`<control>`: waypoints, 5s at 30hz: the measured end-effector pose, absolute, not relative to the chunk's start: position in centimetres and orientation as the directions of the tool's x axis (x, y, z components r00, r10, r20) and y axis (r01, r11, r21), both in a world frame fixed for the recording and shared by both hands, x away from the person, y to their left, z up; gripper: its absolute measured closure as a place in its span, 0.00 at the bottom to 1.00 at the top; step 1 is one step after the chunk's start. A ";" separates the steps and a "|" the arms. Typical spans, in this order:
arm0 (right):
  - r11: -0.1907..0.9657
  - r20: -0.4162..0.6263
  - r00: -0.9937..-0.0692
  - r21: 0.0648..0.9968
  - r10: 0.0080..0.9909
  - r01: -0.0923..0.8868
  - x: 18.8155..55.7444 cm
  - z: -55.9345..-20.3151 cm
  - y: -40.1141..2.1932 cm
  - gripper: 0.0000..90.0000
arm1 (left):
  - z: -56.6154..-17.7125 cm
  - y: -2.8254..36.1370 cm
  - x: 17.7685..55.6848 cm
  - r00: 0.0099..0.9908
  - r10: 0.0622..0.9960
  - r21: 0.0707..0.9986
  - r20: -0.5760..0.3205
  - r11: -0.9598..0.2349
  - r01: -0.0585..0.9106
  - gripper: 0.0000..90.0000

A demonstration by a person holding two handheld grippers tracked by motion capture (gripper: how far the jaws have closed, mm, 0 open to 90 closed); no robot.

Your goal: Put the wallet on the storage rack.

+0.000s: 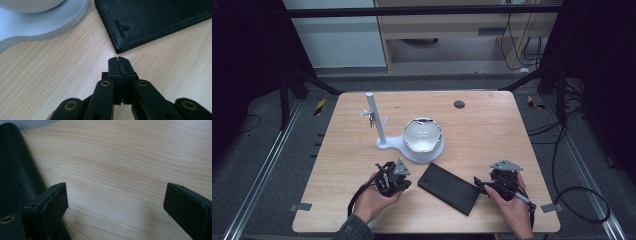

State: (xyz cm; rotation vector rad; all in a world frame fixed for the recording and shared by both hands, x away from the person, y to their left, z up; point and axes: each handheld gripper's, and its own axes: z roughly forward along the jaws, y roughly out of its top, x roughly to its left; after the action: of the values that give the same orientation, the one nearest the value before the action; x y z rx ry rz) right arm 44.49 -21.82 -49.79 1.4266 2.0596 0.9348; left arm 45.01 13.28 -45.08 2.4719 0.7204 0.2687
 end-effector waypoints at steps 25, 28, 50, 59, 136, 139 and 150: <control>0.257 -0.011 -0.386 0.764 0.922 0.592 44.0 -49.4 -21.6 0.14 | -47.1 11.9 45.9 0.847 0.532 0.516 0.023 -0.732 0.445 1.00; 0.257 -0.011 -0.386 0.764 0.922 0.592 44.0 -49.4 -21.5 0.14 | -47.2 11.7 46.2 0.847 0.531 0.513 0.021 -0.733 0.447 1.00; 0.250 -0.016 -0.388 0.790 0.921 0.560 43.7 -48.8 -21.5 0.14 | -46.8 11.7 46.4 0.843 0.539 0.577 0.005 -0.690 0.437 1.00; 0.311 -0.025 -0.481 0.792 0.876 0.525 42.2 -44.8 -19.9 0.26 | -45.0 10.7 47.4 0.843 0.535 0.672 -0.053 -0.605 0.427 1.00; 0.690 -0.322 -0.737 0.675 0.595 0.262 43.1 -35.7 -19.4 0.94 | -39.1 10.7 48.2 0.867 0.498 0.787 -0.024 -0.525 0.323 0.15; 0.670 -0.327 -0.730 0.704 0.601 0.236 42.9 -35.1 -19.8 0.94 | -38.7 10.5 48.3 0.878 0.479 0.794 -0.010 -0.530 0.298 0.14; 0.614 -0.330 -0.728 0.774 0.601 0.156 42.7 -34.2 -20.0 0.94 | -37.5 9.4 49.5 0.894 0.449 0.808 0.001 -0.527 0.264 0.15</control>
State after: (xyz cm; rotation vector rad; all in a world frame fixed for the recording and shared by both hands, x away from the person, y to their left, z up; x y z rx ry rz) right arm 42.67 -20.00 -34.23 0.5936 2.2605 1.0088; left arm 49.46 9.36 -37.46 2.1532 0.5098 0.2604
